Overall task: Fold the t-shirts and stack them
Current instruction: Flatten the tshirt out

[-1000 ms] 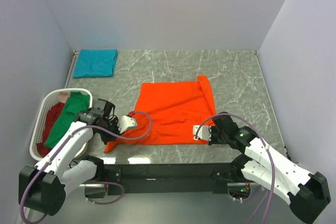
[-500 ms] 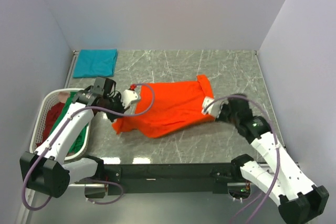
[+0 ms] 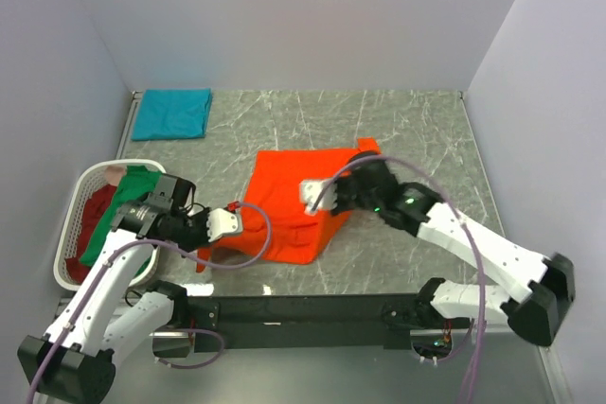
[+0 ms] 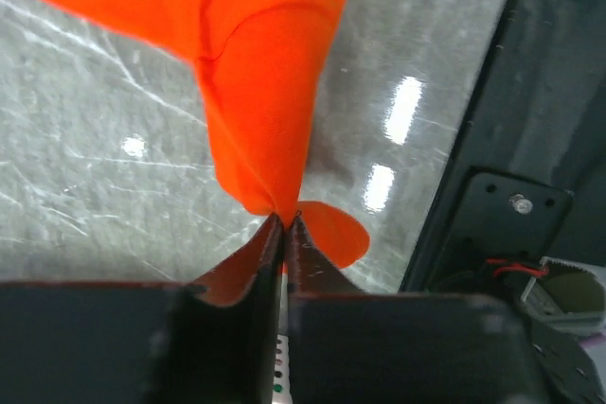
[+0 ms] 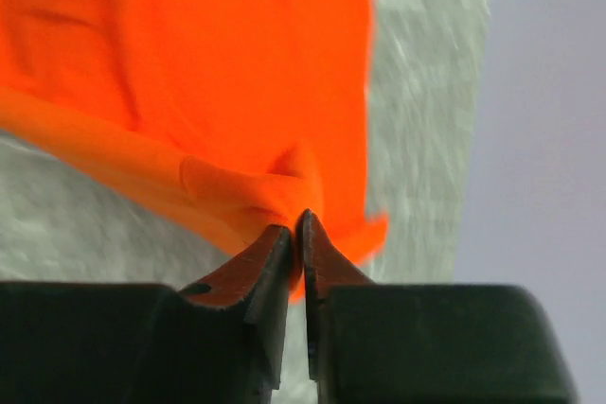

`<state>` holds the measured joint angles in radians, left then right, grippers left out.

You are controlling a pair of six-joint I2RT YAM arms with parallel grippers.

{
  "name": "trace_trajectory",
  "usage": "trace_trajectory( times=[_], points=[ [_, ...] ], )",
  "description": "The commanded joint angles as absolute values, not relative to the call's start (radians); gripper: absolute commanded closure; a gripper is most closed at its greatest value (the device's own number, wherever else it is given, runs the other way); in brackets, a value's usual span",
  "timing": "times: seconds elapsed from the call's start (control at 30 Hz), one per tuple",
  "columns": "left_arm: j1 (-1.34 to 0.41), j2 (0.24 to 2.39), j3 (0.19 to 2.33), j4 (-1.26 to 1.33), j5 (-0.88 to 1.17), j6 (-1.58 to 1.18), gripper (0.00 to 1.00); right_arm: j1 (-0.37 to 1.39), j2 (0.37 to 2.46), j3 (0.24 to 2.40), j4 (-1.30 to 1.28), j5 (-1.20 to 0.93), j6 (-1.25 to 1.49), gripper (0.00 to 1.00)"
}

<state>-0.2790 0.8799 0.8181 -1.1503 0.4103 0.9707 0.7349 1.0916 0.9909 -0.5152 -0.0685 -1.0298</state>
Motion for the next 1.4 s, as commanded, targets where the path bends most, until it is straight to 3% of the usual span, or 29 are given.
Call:
trace_trajectory(
  times=[0.0,0.03,0.07,0.1,0.13,0.2,0.33,0.53,0.6,0.63,0.7,0.73,0.83,1.0,1.37],
  points=[
    [-0.279,0.87,0.859,-1.215,0.471,1.048,0.87,0.9,1.159,0.999,-0.417,-0.1,-1.014,0.8],
    [-0.278,0.885,0.889,-1.216,0.466,0.996,0.73,0.955,1.164,0.99,-0.396,-0.08,-0.987,0.72],
    [-0.276,0.896,0.908,-1.219,0.465,0.965,0.67,0.963,1.155,0.983,-0.376,-0.057,-0.959,0.62],
    [-0.272,0.913,0.923,-1.227,0.482,0.938,0.62,0.962,1.144,0.976,-0.356,-0.031,-0.916,0.42],
    [-0.267,0.922,0.955,-1.23,0.5,0.896,0.55,0.924,1.132,0.947,-0.316,-0.008,-0.902,0.3],
    [-0.25,0.942,0.989,-1.218,0.55,0.832,0.5,0.864,1.082,0.925,-0.308,-0.006,-0.894,0.15],
    [-0.249,1.021,1.029,-1.068,0.585,0.683,0.48,0.681,1.054,0.928,-0.368,-0.049,-0.879,0.16],
    [-0.258,1.342,1.143,-0.868,0.584,0.542,0.53,0.566,1.31,1.222,-0.665,-0.198,-0.66,0.36],
    [-0.275,1.452,1.208,-0.831,0.639,0.523,0.5,0.568,1.435,1.296,-0.708,-0.251,-0.585,0.36],
    [-0.281,1.483,1.225,-0.822,0.661,0.532,0.42,0.565,1.477,1.355,-0.735,-0.261,-0.563,0.36],
    [-0.313,1.55,1.255,-0.792,0.712,0.583,0.37,0.545,1.587,1.396,-0.744,-0.253,-0.534,0.36],
    [-0.362,1.598,1.268,-0.752,0.732,0.624,0.3,0.476,1.677,1.454,-0.727,-0.236,-0.517,0.36],
    [-0.403,1.632,1.276,-0.724,0.721,0.655,0.24,0.39,1.809,1.561,-0.759,-0.23,-0.473,0.35],
    [-0.489,1.67,1.226,-0.64,0.617,0.684,0.22,0.261,1.963,1.823,-0.815,-0.232,-0.316,0.34],
    [-0.583,1.75,1.221,-0.59,0.561,0.696,0.2,0.198,2.169,1.986,-0.769,-0.18,-0.203,0.3]
  ],
)
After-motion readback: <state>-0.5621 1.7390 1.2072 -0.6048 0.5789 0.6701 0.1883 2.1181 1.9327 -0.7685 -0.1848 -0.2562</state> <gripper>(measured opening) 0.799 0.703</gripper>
